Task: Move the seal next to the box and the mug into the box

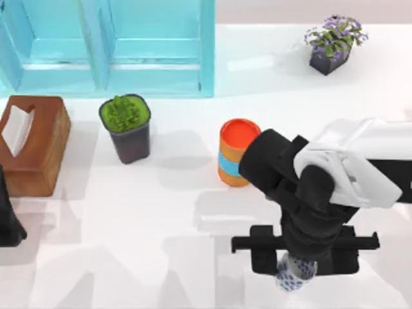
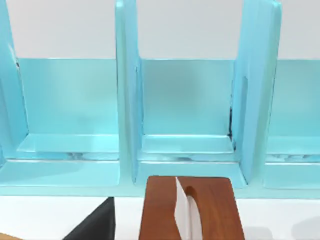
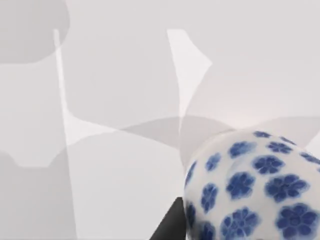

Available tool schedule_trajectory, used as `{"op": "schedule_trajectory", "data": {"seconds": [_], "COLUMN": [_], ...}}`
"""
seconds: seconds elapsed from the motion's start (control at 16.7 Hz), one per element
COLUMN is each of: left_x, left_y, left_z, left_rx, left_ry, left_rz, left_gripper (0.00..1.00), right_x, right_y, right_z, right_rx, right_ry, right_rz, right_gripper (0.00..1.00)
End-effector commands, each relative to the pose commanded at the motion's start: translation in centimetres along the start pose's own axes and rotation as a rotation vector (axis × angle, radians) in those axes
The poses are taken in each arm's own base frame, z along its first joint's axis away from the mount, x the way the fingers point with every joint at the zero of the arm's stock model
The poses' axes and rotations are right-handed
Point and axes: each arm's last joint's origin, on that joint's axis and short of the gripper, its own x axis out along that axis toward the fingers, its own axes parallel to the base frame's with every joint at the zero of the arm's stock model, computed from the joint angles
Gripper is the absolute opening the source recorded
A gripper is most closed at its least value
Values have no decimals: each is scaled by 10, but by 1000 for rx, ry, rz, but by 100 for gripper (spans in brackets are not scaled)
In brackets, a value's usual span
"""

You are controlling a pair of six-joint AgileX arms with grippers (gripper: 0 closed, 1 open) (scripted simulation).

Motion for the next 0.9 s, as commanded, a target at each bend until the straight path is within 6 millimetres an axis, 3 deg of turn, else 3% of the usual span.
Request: {"op": "schedule_trajectory", "data": {"seconds": [0.3,0.9], "left_x": [0,0], "left_y": [0,0], "left_z": [0,0], "left_rx": [0,0], "left_ry": [0,0], "left_rz": [0,0], "left_gripper": [100,100], "right_x": [0,-1], "right_y": [0,-1], "right_z": [0,1], "right_rx": [0,3], "right_ry": [0,-1], "right_rz": [0,2], "right_gripper": [2,0]}}
